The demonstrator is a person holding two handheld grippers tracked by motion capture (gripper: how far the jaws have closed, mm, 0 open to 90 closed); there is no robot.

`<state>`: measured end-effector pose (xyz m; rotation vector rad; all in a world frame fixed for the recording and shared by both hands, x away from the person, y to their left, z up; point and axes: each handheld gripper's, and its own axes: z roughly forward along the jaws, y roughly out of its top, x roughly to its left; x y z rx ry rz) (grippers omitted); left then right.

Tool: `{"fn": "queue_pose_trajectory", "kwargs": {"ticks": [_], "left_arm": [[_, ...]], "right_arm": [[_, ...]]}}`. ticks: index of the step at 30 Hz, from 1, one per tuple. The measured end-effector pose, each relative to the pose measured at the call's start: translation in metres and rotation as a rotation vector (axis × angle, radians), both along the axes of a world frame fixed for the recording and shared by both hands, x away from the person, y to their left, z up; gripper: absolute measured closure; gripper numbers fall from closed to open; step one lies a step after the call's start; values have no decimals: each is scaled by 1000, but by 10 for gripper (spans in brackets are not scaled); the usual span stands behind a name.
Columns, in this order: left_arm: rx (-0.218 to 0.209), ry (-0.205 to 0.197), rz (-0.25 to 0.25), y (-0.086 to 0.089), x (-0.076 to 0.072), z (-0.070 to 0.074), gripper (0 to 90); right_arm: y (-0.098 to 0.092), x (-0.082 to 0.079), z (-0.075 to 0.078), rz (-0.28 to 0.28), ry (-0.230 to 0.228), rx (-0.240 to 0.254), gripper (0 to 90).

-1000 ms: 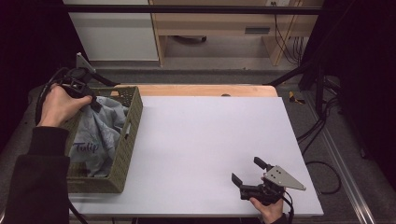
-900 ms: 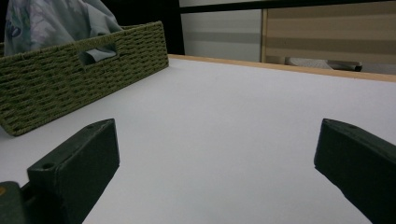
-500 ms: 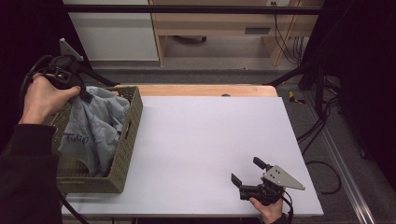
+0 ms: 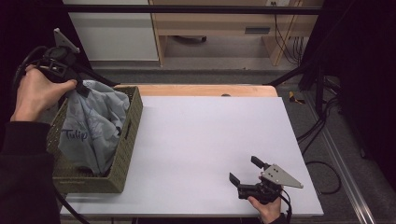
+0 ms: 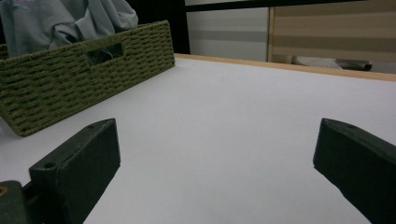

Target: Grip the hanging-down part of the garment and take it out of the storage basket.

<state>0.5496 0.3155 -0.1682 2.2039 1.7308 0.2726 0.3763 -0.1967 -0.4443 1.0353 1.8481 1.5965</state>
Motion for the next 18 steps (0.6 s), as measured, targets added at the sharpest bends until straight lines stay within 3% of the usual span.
{"fn": "queue_pose_trajectory", "kwargs": {"ticks": [4,7,9,13,14,18], "left_arm": [[-6,-6,1,0,-1,4,859],[-6,-9,2,0,-2,9,859],[-7,-11,1,0,-2,11,859],[-1,-8,3,1,-2,12,859],[-1,-2,3,1,-2,12,859],[2,6,6,1,-2,13,859]], "right_arm": [[11,6,5,30,-9,2,9],[37,17,16,91,-25,13,11],[43,19,19,105,-23,15,12],[76,32,30,176,-32,33,15],[91,38,34,202,-32,32,18],[113,47,38,238,-30,38,21]]}}
